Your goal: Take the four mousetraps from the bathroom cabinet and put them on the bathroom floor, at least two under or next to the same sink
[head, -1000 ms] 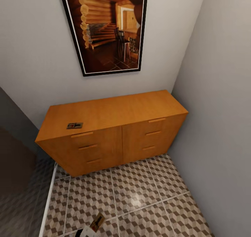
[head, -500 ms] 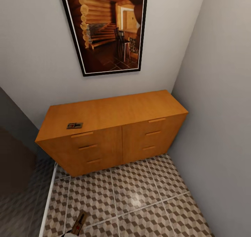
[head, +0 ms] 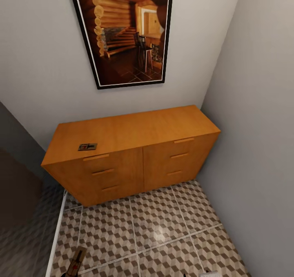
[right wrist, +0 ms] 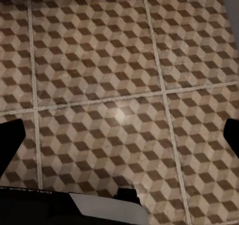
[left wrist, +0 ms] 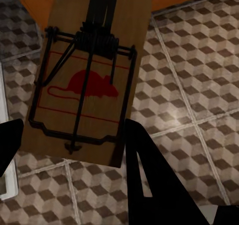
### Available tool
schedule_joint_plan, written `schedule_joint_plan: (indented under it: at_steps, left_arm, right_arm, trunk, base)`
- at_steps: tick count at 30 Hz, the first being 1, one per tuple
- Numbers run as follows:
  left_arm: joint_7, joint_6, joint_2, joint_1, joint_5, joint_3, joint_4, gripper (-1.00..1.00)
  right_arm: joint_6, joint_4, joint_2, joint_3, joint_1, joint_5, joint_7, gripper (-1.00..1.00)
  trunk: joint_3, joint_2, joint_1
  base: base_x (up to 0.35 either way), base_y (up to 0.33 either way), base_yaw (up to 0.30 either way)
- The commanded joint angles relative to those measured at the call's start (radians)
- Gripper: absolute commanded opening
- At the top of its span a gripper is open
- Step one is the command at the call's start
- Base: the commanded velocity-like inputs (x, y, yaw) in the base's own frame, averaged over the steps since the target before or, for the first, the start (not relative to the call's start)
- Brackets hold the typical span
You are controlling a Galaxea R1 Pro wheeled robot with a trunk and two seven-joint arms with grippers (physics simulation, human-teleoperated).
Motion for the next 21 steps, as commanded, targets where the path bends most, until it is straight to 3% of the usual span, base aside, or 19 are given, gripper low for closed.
schedule_joint_plan:
  at_steps: [1,21]
  left_arm:
    - [0.005,-0.007,-0.001,0.000,0.007,-0.006,0.003,-1.00]
    - [0.020,-0.011,-0.007,0.010,0.009,-0.006,0.003,-1.00]
  right_arm:
    - [-0.013,0.000,-0.001,0.009,-0.001,-0.002,-0.006,1.00]
    - [-0.041,0.010,-0.001,0.010,-0.001,0.014,-0.006,1.00]
  trunk:
    - [-0.002,-0.002,0.000]
    - [-0.002,-0.002,0.000]
  base:
    - [0.000,0.000,0.000]
    - [0.000,0.000,0.000]
